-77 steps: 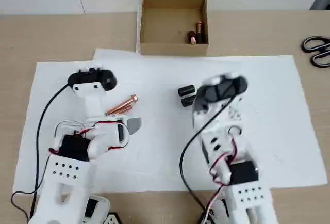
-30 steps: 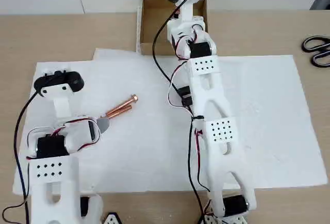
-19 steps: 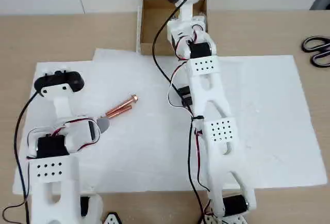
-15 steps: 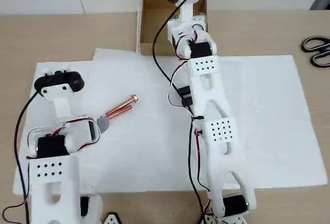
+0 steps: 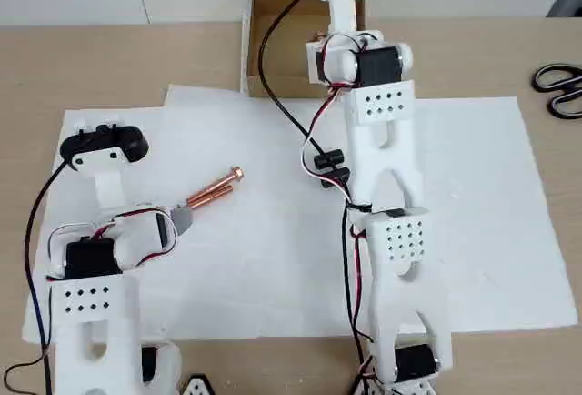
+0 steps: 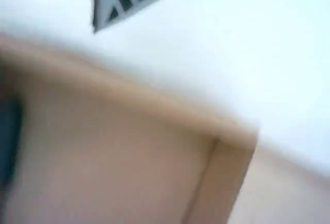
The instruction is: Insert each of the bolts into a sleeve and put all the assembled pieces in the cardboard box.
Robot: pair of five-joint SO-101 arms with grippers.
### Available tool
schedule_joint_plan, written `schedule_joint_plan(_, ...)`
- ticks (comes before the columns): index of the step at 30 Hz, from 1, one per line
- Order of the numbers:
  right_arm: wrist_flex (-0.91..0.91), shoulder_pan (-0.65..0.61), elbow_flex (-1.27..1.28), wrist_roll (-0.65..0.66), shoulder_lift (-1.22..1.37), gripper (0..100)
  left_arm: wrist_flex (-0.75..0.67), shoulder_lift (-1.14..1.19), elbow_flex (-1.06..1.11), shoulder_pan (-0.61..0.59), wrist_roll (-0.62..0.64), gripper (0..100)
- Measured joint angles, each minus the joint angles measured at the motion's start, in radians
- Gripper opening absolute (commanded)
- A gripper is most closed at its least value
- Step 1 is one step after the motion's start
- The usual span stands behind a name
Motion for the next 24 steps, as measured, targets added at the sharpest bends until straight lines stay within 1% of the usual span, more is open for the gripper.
schedule_joint_plan(3, 0.081, 0.005, -0.008, 0.000, -0.029, 31.3, 0.000, 0.000, 0.000, 0.000, 0.000, 27)
schedule_joint_plan(8, 0.110, 0.043, -0.006, -0.029, -0.058, 31.3, 0.000, 0.000, 0.000, 0.000, 0.000, 27)
schedule_joint_plan(11, 0.110, 0.048, 0.063, -0.032, -0.118, 31.3, 0.000, 0.000, 0.000, 0.000, 0.000, 27)
schedule_joint_plan(15, 0.118, 0.049, 0.270, -0.032, -0.281, 31.3, 0.000, 0.000, 0.000, 0.000, 0.000, 27)
schedule_joint_plan(21, 0.118, 0.049, 0.727, -0.035, -0.657, 31.3, 0.000, 0.000, 0.000, 0.000, 0.000, 27)
schedule_joint_plan(24, 0.118, 0.049, 0.948, -0.068, -0.824, 31.3, 0.000, 0.000, 0.000, 0.000, 0.000, 27)
